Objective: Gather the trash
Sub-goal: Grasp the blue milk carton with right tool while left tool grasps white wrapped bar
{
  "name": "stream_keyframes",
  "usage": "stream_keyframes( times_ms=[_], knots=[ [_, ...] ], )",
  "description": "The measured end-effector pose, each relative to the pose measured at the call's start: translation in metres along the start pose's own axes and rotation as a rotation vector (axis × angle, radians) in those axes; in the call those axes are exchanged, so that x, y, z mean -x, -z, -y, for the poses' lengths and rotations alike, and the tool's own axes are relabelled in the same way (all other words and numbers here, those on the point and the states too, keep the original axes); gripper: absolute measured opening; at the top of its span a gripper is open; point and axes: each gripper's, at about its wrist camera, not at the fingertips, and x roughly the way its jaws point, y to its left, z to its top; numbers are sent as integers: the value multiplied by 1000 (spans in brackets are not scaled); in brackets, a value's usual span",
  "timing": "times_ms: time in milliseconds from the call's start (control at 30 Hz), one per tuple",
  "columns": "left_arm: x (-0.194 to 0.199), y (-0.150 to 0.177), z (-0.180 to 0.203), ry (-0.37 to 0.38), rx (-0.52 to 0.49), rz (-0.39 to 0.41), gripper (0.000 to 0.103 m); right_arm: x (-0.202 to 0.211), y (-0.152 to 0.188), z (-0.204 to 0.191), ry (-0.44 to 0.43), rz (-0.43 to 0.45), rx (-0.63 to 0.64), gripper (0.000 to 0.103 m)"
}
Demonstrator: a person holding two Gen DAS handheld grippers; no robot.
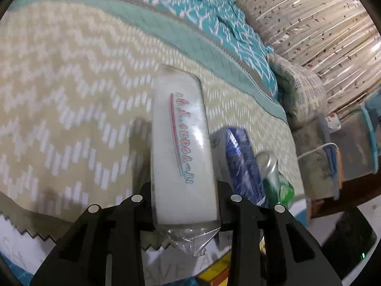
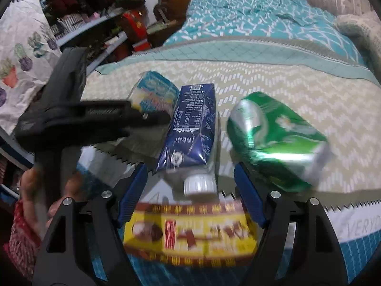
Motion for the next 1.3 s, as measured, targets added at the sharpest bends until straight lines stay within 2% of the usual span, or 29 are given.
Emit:
stream_keyframes(
  times_ms=[100,133,167,233,367,467,567,633,733,833,967,1100,1300],
  knots=[
    [13,8,-10,4,12,19,29,-15,-5,-4,13,-32,11,75],
    [19,11,-14,19,24,26,29,-20,-5,-7,16,-39,18,63],
    [28,16,-19,37,35,34,29,-24,-5,-7,26,-48,24,56],
    [46,27,-23,64,41,61,29,-23,-6,-10,5,-34,8,54],
    [74,47,-18,88,-2,95,29,6,-6,-15,-79,39,-28,53],
    [87,61,-4,122,-43,105,29,46,1,-15,-159,122,-56,53],
    [93,74,23,160,-112,102,29,80,18,-8,-175,183,-79,53],
    [92,84,44,190,-163,89,30,106,38,6,-144,233,-104,53],
    [78,102,82,226,-253,42,30,137,68,39,-47,288,-189,53],
    [57,123,114,257,-327,-32,30,163,100,78,52,316,-306,53],
    [21,151,150,267,-402,-130,30,187,134,110,170,329,-376,53],
    [-3,173,179,250,-473,-190,30,192,154,128,213,301,-416,53],
    [-31,196,198,162,-543,-224,30,181,164,137,216,267,-428,53]
  ],
)
